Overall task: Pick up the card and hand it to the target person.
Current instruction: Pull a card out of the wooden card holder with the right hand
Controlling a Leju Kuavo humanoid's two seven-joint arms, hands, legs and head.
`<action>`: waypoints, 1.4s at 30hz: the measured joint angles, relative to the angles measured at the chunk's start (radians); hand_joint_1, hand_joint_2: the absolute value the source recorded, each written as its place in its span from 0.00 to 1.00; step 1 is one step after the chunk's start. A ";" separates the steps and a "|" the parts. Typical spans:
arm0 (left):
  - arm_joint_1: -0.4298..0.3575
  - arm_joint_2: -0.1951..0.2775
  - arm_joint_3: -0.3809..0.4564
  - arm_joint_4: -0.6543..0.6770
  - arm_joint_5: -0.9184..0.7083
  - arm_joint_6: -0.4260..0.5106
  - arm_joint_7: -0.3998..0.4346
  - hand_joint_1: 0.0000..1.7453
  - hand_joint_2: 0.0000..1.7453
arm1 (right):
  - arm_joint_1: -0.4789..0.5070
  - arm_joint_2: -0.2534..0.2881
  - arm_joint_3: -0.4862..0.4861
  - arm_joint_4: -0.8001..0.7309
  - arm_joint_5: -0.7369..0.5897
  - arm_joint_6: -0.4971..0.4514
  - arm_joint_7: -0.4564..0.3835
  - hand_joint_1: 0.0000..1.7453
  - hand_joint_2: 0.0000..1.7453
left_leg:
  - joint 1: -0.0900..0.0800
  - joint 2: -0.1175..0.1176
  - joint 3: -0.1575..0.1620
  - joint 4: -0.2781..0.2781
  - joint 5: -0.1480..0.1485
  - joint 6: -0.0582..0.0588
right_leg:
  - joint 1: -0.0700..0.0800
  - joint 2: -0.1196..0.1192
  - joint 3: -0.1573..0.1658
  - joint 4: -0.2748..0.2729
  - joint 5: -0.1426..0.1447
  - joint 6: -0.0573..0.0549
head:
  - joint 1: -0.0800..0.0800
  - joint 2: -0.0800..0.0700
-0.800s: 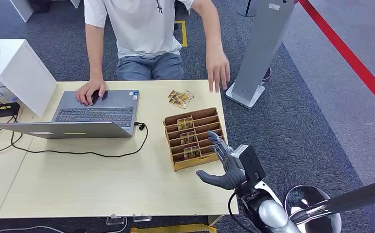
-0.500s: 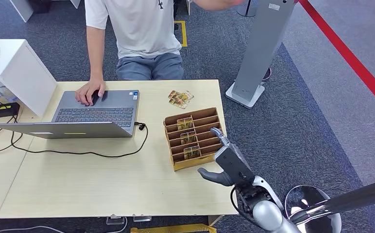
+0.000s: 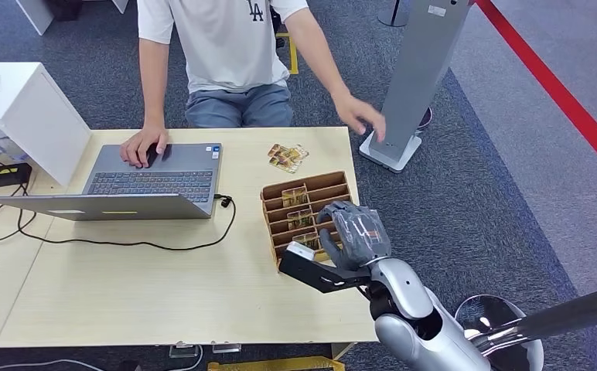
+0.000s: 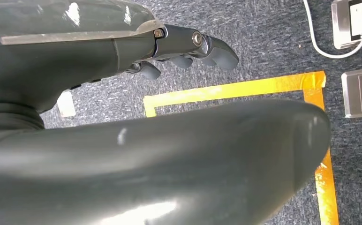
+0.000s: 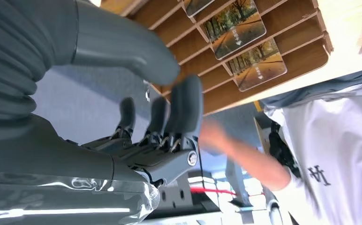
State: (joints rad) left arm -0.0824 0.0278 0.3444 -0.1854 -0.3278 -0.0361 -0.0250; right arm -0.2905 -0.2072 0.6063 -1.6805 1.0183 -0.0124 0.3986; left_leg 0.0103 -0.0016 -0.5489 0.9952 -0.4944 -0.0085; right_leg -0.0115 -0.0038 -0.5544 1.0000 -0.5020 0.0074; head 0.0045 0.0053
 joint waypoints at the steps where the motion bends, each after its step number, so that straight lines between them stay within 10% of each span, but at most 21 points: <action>1: -0.001 0.000 -0.001 0.000 0.000 0.000 0.002 0.00 0.00 | -0.012 0.001 0.014 0.005 0.021 0.008 0.007 0.78 1.00 | 0.000 0.000 0.000 0.000 0.000 0.000 | 0.000 0.000 0.000 0.000 0.000 0.000 | 0.000 0.000; 22: -0.005 0.000 -0.004 0.000 0.004 0.000 0.009 0.00 0.00 | -0.097 0.039 0.166 0.219 0.076 0.013 0.010 0.40 1.00 | 0.000 0.000 0.000 0.000 0.000 0.000 | 0.000 0.000 0.000 0.000 0.000 0.000 | -0.001 0.000; 42: -0.005 0.000 -0.006 0.000 0.004 0.000 0.018 0.00 0.00 | -0.126 0.042 0.194 0.289 0.059 -0.020 0.025 0.46 1.00 | 0.000 0.000 0.000 0.000 0.000 0.000 | 0.000 0.000 0.000 0.000 0.000 0.000 | 0.000 0.000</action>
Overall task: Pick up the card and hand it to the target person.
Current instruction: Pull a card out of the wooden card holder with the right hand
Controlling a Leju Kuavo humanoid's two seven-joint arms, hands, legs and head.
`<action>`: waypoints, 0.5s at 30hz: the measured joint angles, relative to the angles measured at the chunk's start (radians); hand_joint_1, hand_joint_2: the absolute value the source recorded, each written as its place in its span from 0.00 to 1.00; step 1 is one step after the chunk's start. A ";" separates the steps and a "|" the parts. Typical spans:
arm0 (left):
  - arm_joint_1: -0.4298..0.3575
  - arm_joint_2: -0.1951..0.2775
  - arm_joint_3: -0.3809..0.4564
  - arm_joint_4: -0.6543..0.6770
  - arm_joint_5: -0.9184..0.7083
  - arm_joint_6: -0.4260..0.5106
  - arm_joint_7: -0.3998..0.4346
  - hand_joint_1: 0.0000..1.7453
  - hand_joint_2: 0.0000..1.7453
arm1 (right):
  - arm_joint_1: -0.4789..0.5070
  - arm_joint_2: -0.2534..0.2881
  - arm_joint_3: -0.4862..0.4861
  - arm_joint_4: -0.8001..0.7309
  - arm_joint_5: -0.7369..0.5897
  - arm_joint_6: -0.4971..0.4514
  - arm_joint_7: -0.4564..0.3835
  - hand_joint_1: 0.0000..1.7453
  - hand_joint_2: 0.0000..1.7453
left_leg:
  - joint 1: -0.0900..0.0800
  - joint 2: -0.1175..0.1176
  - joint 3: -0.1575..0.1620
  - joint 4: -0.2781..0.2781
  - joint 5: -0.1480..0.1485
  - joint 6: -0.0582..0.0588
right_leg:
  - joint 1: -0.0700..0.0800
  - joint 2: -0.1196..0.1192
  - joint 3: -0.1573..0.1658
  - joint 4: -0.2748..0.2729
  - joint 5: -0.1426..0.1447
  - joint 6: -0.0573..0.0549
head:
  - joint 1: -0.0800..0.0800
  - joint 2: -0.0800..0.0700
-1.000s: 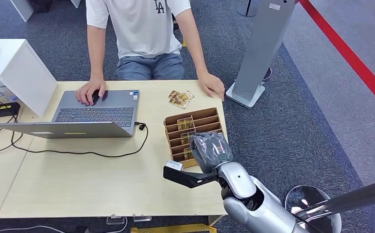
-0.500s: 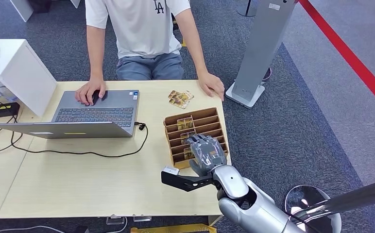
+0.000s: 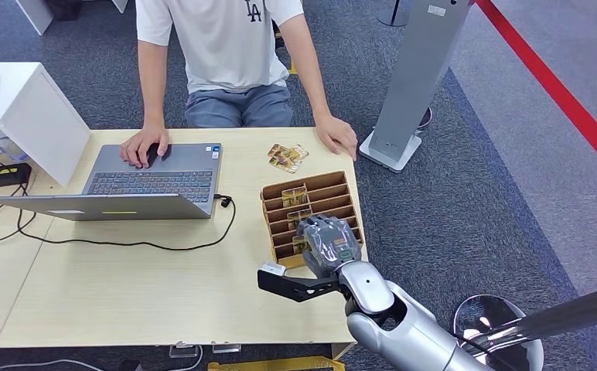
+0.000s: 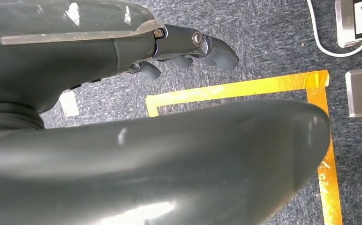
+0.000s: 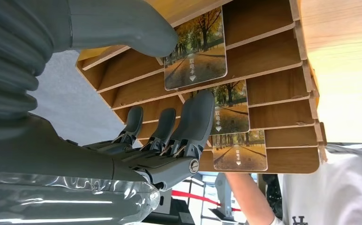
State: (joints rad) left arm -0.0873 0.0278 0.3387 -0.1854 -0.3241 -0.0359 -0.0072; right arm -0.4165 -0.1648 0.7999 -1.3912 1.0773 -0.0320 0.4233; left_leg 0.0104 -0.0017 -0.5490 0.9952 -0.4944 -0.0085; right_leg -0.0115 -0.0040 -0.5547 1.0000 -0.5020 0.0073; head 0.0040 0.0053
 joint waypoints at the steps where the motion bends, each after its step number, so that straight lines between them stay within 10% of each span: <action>1: 0.000 0.000 0.000 0.000 0.000 0.000 0.000 0.00 0.00 | -0.001 0.000 0.000 0.003 -0.001 -0.002 0.000 0.45 1.00 | 0.000 0.000 0.000 0.000 0.000 0.000 | 0.000 0.000 0.000 0.000 0.000 0.000 | 0.000 0.000; 15: -0.001 0.000 0.000 0.000 -0.001 0.003 0.000 0.00 0.00 | -0.020 0.000 0.001 0.049 -0.010 -0.031 -0.002 0.46 1.00 | 0.000 0.000 0.000 0.000 0.000 0.000 | 0.000 0.000 0.000 0.000 0.000 0.000 | 0.000 0.000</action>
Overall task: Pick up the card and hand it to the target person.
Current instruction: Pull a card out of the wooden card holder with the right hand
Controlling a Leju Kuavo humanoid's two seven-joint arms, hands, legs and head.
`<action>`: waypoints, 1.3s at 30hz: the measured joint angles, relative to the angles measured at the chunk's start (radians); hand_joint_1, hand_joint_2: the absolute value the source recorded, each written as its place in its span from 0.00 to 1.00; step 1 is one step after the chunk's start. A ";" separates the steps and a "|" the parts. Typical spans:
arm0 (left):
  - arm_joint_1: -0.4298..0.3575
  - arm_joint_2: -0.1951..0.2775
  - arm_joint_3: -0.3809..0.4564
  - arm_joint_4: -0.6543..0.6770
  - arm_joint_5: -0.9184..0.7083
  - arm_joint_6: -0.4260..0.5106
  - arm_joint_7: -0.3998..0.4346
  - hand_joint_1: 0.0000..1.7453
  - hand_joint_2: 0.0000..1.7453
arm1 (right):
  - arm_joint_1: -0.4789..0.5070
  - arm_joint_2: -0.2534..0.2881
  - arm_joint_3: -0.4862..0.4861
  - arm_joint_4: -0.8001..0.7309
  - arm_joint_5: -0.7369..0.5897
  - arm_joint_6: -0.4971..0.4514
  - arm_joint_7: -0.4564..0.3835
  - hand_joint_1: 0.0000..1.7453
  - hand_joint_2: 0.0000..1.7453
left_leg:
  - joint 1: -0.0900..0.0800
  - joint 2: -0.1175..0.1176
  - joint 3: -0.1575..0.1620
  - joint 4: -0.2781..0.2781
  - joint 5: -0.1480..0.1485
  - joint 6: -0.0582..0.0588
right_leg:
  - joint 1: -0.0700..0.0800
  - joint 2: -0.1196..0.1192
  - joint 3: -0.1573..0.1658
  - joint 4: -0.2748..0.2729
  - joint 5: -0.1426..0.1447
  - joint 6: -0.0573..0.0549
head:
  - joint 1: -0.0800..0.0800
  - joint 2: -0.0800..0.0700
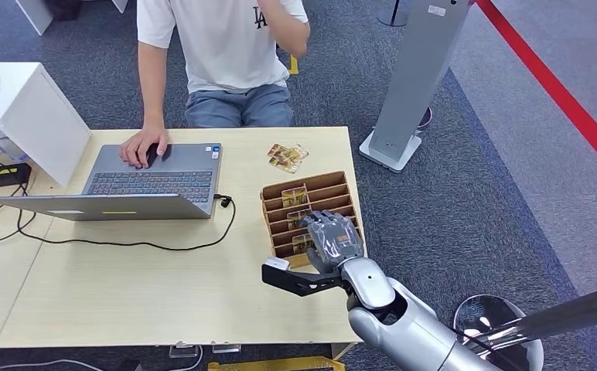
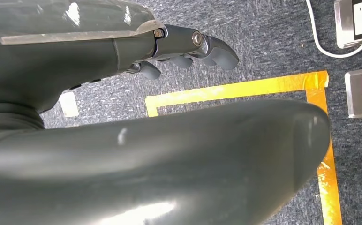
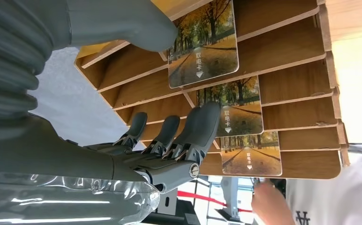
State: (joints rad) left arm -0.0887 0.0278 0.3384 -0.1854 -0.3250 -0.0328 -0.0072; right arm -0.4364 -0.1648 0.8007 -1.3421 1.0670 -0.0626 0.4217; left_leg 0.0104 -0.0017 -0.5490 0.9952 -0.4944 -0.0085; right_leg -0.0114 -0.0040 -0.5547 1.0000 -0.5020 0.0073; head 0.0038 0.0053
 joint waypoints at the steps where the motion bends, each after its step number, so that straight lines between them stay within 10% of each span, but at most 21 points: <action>1: 0.000 0.000 0.000 0.000 0.000 0.000 0.000 0.00 0.00 | -0.001 0.000 0.000 0.003 -0.002 0.000 0.000 0.47 1.00 | 0.000 0.000 0.000 0.000 0.000 0.000 | 0.000 0.000 0.000 0.000 0.000 0.000 | 0.000 0.000; 30: 0.001 0.000 0.000 0.000 0.004 0.000 0.005 0.00 0.00 | -0.028 0.027 0.008 0.119 -0.041 -0.039 -0.029 0.91 1.00 | 0.000 0.000 0.001 0.000 0.000 0.000 | 0.000 0.000 0.000 0.000 0.000 0.000 | 0.001 0.000; 34: 0.002 0.001 0.000 0.000 0.004 -0.003 0.000 0.00 1.00 | -0.029 0.027 0.013 0.113 -0.039 -0.037 -0.025 0.95 1.00 | 0.000 0.000 0.001 0.000 0.000 0.000 | 0.000 0.000 0.000 0.000 0.000 0.000 | 0.000 0.000; 39: 0.003 0.003 0.000 0.000 0.004 -0.007 -0.012 0.00 1.00 | -0.027 0.025 0.017 0.098 -0.033 -0.036 -0.015 0.95 1.00 | 0.000 0.000 0.000 0.000 0.000 0.000 | 0.000 0.000 0.000 0.000 0.000 0.000 | 0.000 0.000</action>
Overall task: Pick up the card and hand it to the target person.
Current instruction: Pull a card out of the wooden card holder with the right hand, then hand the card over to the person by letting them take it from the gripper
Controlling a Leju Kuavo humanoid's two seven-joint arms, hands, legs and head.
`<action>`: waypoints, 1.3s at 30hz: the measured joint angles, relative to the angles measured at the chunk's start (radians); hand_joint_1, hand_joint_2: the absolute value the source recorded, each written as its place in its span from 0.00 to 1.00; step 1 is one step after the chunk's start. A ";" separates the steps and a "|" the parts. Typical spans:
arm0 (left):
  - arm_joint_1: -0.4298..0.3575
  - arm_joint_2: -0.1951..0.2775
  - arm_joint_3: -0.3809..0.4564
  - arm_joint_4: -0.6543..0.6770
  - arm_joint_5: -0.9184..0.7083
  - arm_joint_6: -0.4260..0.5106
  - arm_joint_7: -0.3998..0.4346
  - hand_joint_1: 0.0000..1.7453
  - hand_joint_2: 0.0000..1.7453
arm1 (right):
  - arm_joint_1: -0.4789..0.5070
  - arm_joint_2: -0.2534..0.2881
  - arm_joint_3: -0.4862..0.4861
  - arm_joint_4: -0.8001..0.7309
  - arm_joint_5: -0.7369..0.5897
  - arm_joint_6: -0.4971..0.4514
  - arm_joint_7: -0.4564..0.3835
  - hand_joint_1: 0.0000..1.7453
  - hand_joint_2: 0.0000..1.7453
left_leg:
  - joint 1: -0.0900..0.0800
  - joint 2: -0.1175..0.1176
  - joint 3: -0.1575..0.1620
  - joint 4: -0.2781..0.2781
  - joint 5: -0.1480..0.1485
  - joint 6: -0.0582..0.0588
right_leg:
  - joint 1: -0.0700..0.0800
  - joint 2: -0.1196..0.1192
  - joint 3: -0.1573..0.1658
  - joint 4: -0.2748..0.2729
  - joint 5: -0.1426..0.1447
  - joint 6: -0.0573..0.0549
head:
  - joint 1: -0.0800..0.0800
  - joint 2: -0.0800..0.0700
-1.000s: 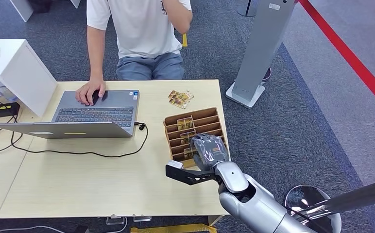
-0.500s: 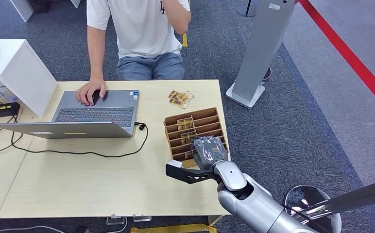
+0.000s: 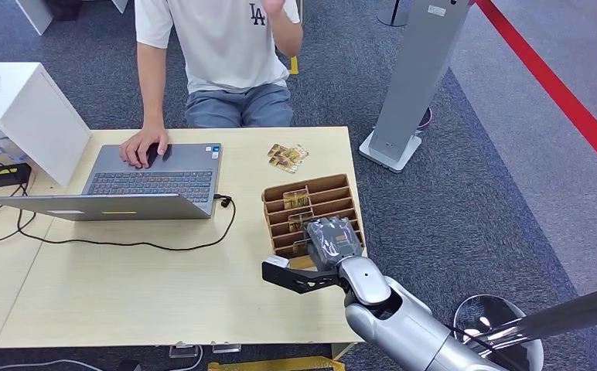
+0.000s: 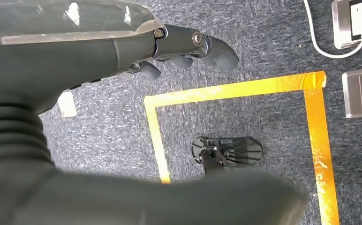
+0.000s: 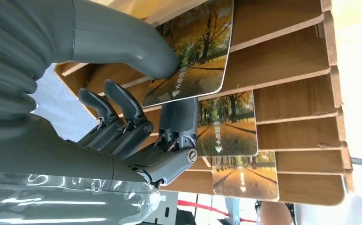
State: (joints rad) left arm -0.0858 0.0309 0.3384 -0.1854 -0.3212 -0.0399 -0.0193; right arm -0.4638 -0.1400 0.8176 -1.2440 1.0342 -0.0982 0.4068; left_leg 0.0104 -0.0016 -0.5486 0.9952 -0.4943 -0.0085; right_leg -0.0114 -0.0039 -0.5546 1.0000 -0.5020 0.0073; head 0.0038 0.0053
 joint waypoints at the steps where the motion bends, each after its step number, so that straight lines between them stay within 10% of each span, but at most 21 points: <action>1: 0.000 0.000 0.000 0.000 0.000 -0.001 -0.002 0.00 1.00 | 0.000 -0.001 0.000 -0.006 0.001 0.000 0.001 0.95 1.00 | 0.000 0.000 0.000 0.000 0.000 0.000 | 0.000 0.000 0.000 0.000 0.000 0.000 | 0.000 0.000; 23: 0.012 0.005 0.000 0.000 0.011 0.019 -0.019 0.00 1.00 | -0.001 -0.064 -0.046 -0.249 -0.001 -0.025 0.052 0.95 1.00 | 0.000 0.000 0.000 0.000 0.000 0.000 | 0.000 0.000 0.000 0.000 0.000 0.000 | 0.001 0.000; 39: 0.017 0.002 0.000 0.000 0.010 0.019 -0.014 0.00 1.00 | 0.053 -0.088 -0.144 -0.414 -0.016 -0.241 -0.012 0.95 1.00 | 0.000 0.000 0.000 0.000 0.000 0.000 | 0.000 0.000 0.000 0.000 0.000 0.000 | 0.001 0.000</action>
State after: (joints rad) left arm -0.0688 0.0326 0.3380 -0.1854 -0.3107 -0.0208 -0.0336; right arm -0.4109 -0.2284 0.6740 -1.6583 1.0180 -0.3389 0.3946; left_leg 0.0103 -0.0016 -0.5486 0.9953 -0.4944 -0.0085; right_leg -0.0115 -0.0037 -0.5548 0.9999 -0.5019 0.0073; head 0.0048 0.0053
